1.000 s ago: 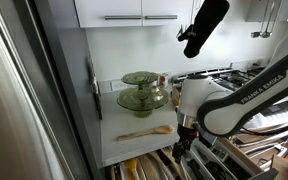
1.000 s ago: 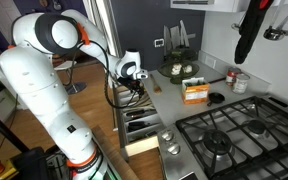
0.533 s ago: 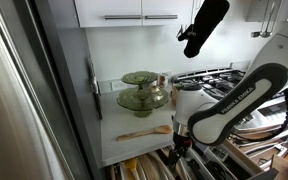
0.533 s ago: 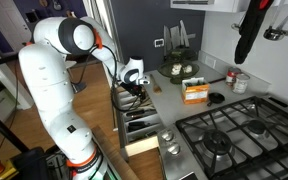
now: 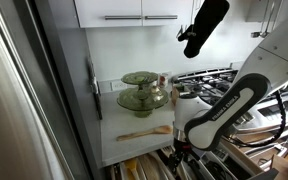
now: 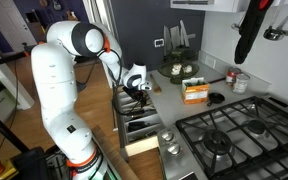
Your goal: Remove two wooden utensils from the middle compartment at the same time and put them on the counter top
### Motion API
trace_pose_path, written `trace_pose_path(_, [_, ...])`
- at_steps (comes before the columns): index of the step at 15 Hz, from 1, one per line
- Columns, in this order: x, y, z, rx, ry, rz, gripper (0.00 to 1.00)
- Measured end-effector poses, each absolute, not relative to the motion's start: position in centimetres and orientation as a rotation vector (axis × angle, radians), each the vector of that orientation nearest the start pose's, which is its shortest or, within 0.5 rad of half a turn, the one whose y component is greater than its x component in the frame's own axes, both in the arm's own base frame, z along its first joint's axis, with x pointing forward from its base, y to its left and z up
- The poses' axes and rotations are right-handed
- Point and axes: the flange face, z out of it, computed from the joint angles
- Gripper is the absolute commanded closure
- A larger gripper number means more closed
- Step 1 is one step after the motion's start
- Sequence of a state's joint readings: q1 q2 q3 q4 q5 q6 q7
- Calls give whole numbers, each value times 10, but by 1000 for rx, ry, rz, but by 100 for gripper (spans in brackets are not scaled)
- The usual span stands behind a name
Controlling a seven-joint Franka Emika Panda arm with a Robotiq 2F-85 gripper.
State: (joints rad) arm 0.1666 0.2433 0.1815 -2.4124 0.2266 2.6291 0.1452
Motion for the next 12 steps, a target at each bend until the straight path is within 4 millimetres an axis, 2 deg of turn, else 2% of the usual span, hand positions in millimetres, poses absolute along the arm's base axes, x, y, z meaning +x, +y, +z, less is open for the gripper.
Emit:
trace_pose_path(5, [468,165,199,-2980,166,108,0])
trace_pose_path(6, [469,165,198,-2975,200,102,3])
trace_pose_path(8, [470,164,194,-2967,259,88,16])
trace_pose_path(10, [471,163,190,-2961,306,75,37])
trace_pose_path(12, [471,158,188,-2960,351,75,49])
